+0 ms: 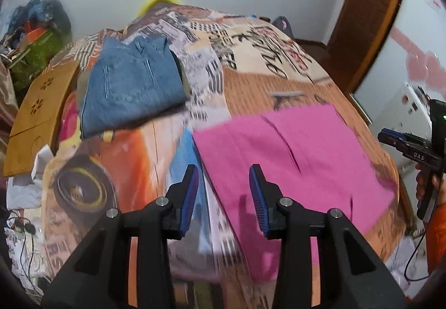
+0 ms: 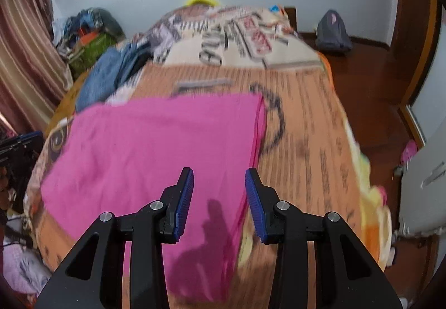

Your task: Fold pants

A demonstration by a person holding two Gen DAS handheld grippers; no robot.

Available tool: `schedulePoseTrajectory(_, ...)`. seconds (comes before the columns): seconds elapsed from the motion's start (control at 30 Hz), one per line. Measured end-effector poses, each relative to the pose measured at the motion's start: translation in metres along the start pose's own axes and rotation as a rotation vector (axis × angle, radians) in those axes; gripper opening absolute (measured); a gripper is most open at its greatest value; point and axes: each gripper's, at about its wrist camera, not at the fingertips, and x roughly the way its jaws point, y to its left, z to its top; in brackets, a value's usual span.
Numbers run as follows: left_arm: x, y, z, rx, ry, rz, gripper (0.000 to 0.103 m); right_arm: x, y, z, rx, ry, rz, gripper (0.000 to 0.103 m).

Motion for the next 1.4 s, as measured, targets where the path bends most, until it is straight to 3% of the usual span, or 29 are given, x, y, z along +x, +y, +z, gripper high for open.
schedulePoseTrajectory(0.27,0.051,0.0,0.04,0.013,0.027,0.002,0.038,0.04,0.004,0.055,-0.025,-0.035,0.022,0.035)
schedulePoseTrajectory(0.5,0.108,0.003,0.035,-0.003,0.128,0.002,0.038,0.109,0.01,0.069,-0.036,0.104,0.125,0.035)
schedulePoseTrajectory(0.67,0.11,0.01,0.029,-0.001,0.13,-0.005,0.04,0.144,0.006,0.065,-0.076,0.19,0.099,0.036)
schedulePoseTrajectory(0.73,0.106,0.013,0.03,-0.011,0.125,-0.006,0.04,0.144,-0.002,0.065,-0.059,0.182,0.1,0.039)
schedulePoseTrajectory(0.9,0.097,0.032,0.032,-0.086,0.113,-0.013,0.04,0.124,-0.018,0.066,-0.054,0.111,-0.011,0.042)
schedulePoseTrajectory(1.0,0.104,0.041,0.029,-0.131,0.143,-0.03,0.04,0.125,-0.034,0.066,-0.039,0.118,-0.053,0.042)
schedulePoseTrajectory(1.23,0.119,0.047,0.02,-0.196,0.178,-0.088,0.04,0.135,-0.055,0.06,0.026,0.158,-0.018,0.042)
schedulePoseTrajectory(1.3,0.12,0.049,0.021,-0.215,0.183,-0.112,0.034,0.137,-0.054,0.06,0.019,0.147,-0.01,0.042)
schedulePoseTrajectory(1.33,0.12,0.049,0.021,-0.218,0.182,-0.123,0.029,0.138,-0.053,0.061,0.018,0.145,-0.007,0.04)
schedulePoseTrajectory(1.4,0.118,0.047,0.021,-0.204,0.174,-0.098,0.022,0.14,-0.05,0.063,0.009,0.134,-0.001,0.018)
